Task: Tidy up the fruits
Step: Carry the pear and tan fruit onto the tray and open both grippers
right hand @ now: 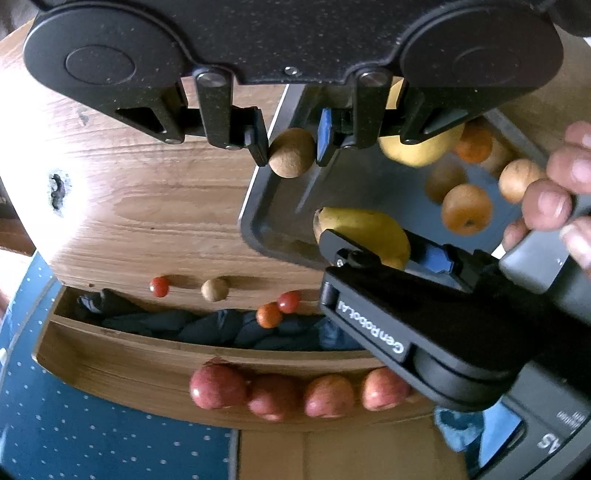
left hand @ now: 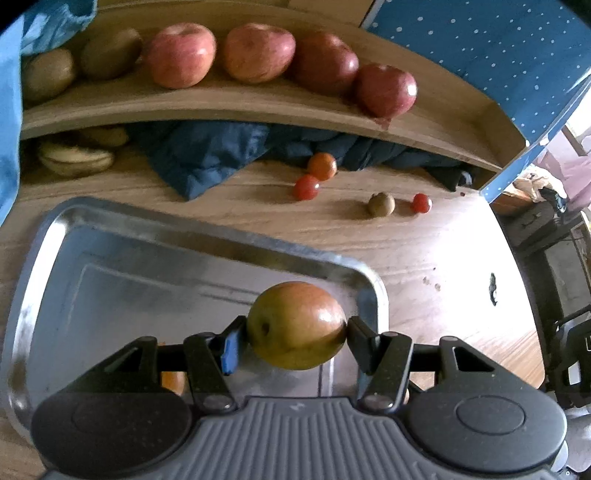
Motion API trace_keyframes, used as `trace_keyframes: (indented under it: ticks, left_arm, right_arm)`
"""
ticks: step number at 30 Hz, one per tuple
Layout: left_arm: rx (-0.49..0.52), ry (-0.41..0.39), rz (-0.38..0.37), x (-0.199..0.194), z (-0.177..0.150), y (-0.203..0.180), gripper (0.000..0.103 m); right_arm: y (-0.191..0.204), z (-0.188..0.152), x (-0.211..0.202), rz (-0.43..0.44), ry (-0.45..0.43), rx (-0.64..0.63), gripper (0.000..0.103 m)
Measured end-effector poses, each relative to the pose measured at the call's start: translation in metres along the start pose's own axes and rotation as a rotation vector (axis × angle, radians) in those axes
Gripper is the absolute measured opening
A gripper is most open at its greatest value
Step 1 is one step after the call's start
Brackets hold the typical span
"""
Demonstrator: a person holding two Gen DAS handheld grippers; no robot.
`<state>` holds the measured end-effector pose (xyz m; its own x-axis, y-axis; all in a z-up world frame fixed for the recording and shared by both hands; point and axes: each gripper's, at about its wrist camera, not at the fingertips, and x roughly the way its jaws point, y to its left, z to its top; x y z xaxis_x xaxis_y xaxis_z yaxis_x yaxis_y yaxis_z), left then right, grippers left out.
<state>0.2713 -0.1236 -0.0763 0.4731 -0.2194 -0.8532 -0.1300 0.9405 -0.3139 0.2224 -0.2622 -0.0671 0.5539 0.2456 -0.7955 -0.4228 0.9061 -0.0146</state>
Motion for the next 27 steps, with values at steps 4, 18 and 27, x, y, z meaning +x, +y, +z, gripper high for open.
trace_keyframes:
  ticks: [4, 18, 27]
  left_arm:
    - [0.002, 0.012, 0.014, -0.001, -0.007, 0.003, 0.062]
    - [0.001, 0.028, 0.036, 0.000, -0.019, 0.004, 0.061]
    - [-0.004, 0.027, 0.049, 0.001, -0.018, 0.002, 0.061]
  right_arm:
    - [0.010, -0.007, -0.001, -0.009, 0.006, -0.055, 0.029]
    - [0.020, -0.023, -0.005, -0.017, 0.029, -0.122, 0.029]
    - [0.021, -0.027, -0.007, -0.023, 0.035, -0.130, 0.030]
